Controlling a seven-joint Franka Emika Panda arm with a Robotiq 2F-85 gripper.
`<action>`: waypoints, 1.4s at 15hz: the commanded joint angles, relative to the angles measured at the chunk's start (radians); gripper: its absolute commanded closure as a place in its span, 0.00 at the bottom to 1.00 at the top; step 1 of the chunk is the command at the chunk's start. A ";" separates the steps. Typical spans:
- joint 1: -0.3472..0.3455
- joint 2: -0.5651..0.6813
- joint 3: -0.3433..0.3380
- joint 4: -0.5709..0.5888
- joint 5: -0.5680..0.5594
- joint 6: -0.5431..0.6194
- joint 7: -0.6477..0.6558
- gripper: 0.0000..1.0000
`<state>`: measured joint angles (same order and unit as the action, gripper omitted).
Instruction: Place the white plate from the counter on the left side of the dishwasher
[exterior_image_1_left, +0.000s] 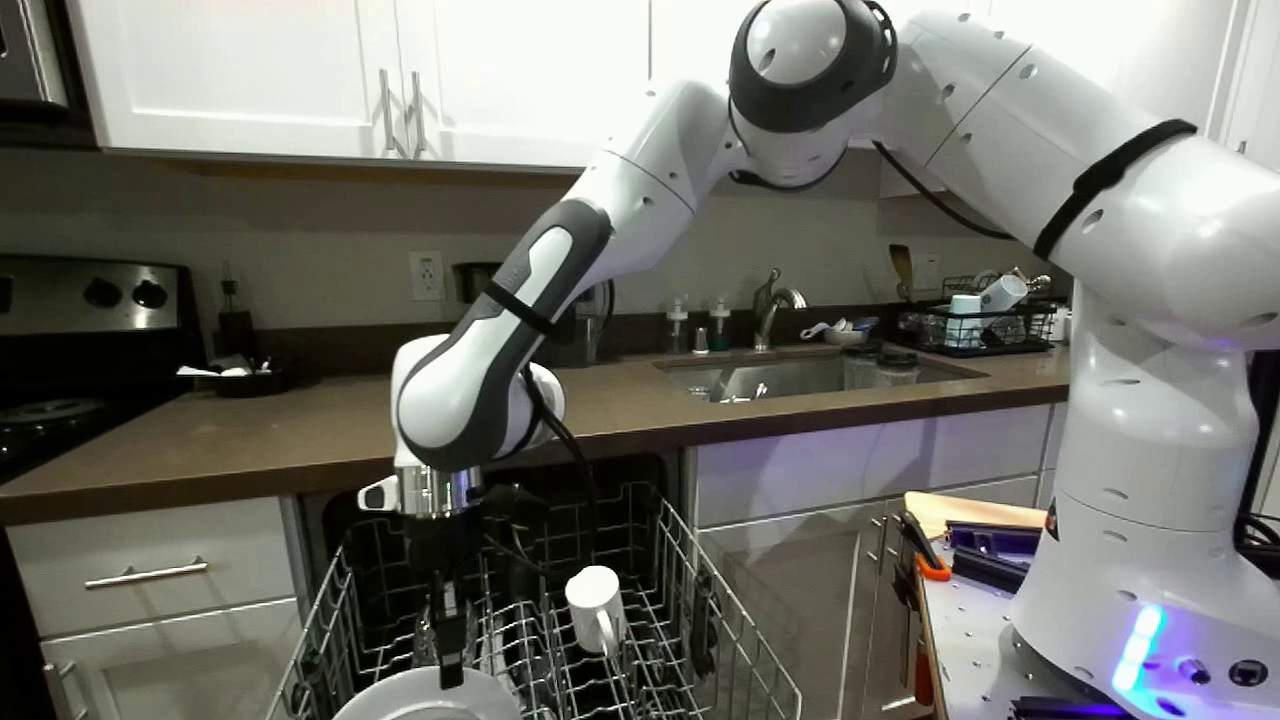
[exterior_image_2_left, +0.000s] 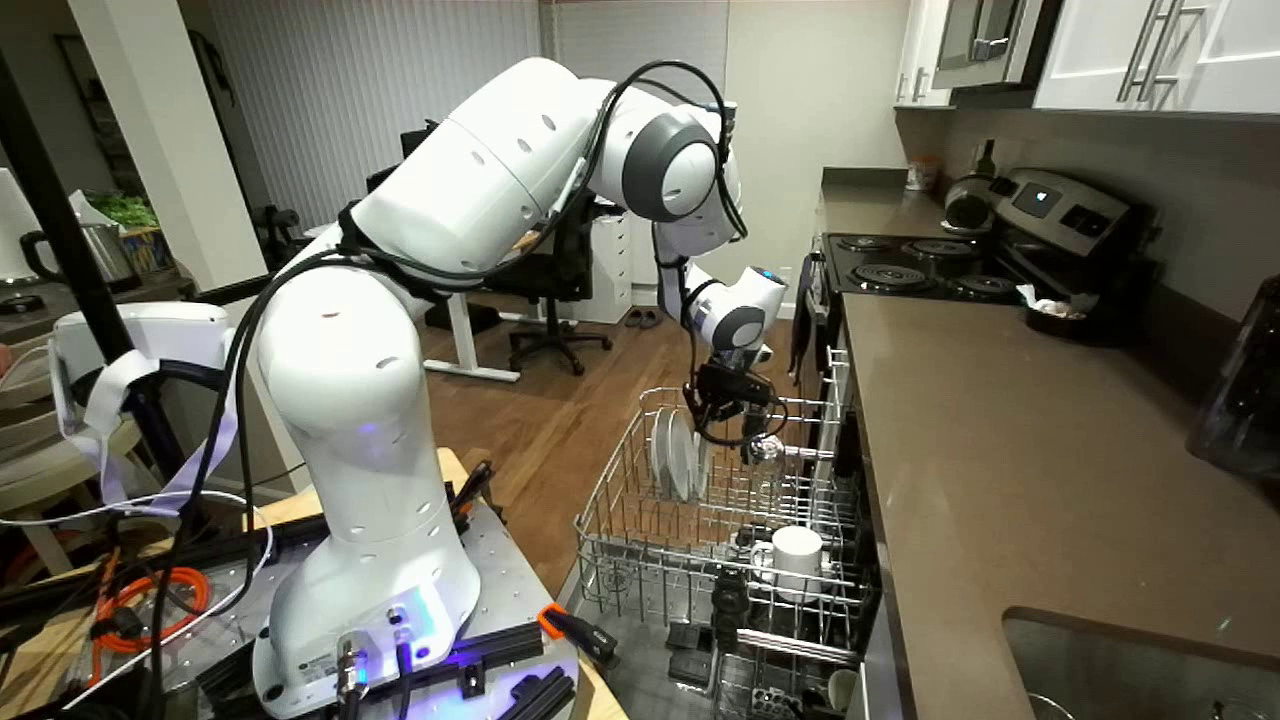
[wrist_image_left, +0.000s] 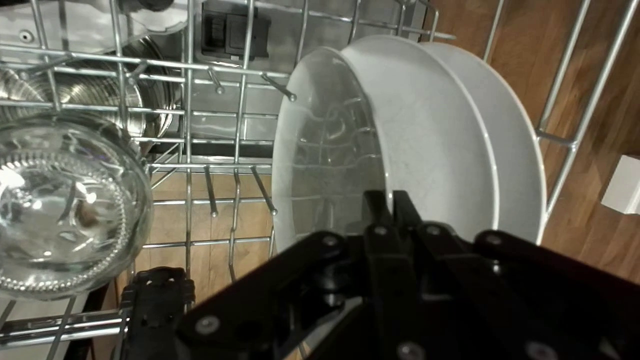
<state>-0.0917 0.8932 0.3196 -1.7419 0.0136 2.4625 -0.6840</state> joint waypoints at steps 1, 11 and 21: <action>-0.006 0.018 0.022 0.020 0.027 -0.052 -0.031 0.63; 0.017 -0.059 0.013 -0.038 0.016 -0.072 0.014 0.02; 0.057 -0.216 0.002 -0.141 0.022 -0.065 0.075 0.00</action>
<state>-0.0496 0.7469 0.3298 -1.8228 0.0136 2.4100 -0.6361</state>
